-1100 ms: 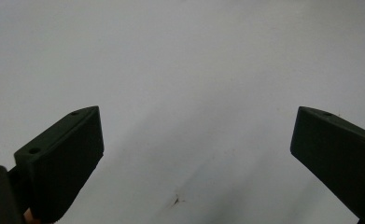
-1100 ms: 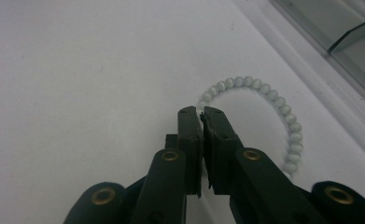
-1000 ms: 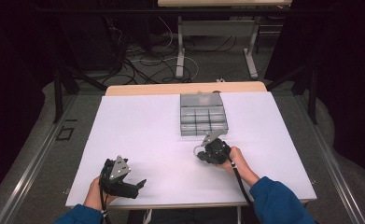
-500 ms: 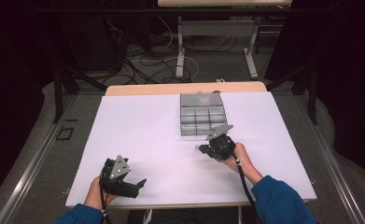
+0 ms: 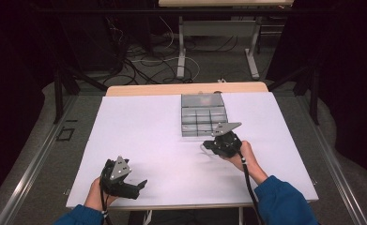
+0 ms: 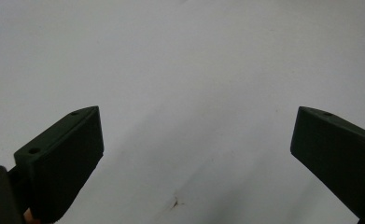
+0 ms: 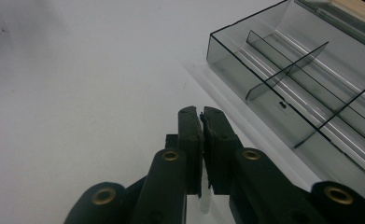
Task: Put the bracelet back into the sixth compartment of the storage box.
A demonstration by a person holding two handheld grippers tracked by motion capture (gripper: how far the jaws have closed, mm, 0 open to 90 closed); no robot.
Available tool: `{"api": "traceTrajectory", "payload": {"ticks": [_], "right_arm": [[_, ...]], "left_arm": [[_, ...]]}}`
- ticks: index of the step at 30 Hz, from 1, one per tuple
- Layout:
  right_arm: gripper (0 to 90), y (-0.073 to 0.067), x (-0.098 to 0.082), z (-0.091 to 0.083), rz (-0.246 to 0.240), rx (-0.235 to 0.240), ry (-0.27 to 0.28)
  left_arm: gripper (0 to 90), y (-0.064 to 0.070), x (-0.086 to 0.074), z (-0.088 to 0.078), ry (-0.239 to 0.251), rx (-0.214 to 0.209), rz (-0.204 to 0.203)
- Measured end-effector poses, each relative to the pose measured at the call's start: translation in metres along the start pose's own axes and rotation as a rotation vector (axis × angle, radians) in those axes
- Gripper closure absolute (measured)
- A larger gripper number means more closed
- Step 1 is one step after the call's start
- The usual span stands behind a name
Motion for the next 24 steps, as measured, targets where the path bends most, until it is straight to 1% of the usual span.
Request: {"api": "traceTrajectory", "payload": {"ticks": [1,2,3,6,7,9,10,15,16,18,19,20,21,22,24], "right_arm": [[86.7,0.0,0.001,-0.002,0.002,-0.004,0.013],[86.7,0.0,0.001,-0.002,0.002,-0.004,0.013],[86.7,0.001,0.003,-0.004,-0.007,-0.008,0.025],[86.7,0.0,0.003,-0.007,-0.002,-0.003,0.013],[86.7,0.0,0.004,-0.008,-0.003,-0.003,0.015],[86.7,0.0,0.006,-0.01,0.0,-0.01,0.032],[86.6,0.0,0.007,-0.013,0.002,-0.003,0.03],[86.6,0.001,0.008,-0.018,0.003,-0.007,0.031],[86.6,0.001,0.01,-0.018,0.006,-0.014,0.046],[86.6,0.002,0.01,-0.021,0.006,-0.021,0.05],[86.7,0.002,0.011,-0.022,0.006,-0.017,0.052],[86.6,0.003,0.011,-0.023,0.007,-0.025,0.055],[86.6,0.003,0.011,-0.025,0.008,-0.018,0.051],[86.6,0.004,0.012,-0.026,0.009,-0.028,0.06],[86.6,0.006,0.013,-0.03,0.01,-0.032,0.066]], "left_arm": [[2.5,0.0,0.0,0.0,0.0,0.001,0.0],[2.5,0.0,0.0,0.0,0.001,0.001,0.0],[2.6,0.0,0.0,0.0,0.0,0.001,0.001],[2.5,0.0,0.0,0.0,0.009,0.008,-0.001],[2.5,0.0,0.0,-0.001,0.0,0.0,0.0],[2.5,0.0,0.0,0.0,0.002,0.001,-0.001],[2.5,0.001,0.0,0.001,0.003,-0.001,0.0],[2.5,0.0,0.0,0.0,-0.001,0.0,0.002],[2.5,0.001,0.0,0.0,0.002,-0.001,0.0],[2.5,0.001,0.0,0.0,0.004,-0.002,-0.002],[2.5,0.001,0.0,0.0,0.003,-0.002,-0.001],[2.5,0.001,0.0,0.0,0.004,-0.002,0.001],[2.5,0.001,0.0,0.0,0.002,0.0,0.003],[2.5,0.001,0.001,0.0,0.003,0.001,0.004],[2.5,0.001,0.0,0.0,0.002,0.001,0.005]]}}
Point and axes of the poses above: each handheld gripper's, and its own axes: z roughly forward along the jaws, x roughly out of its top, y roughly to its right, the point moved 10 cm from there along z, roughly forward along the jaws, and after that the axes turned 2 degrees about -x, right-handed, at the moved point
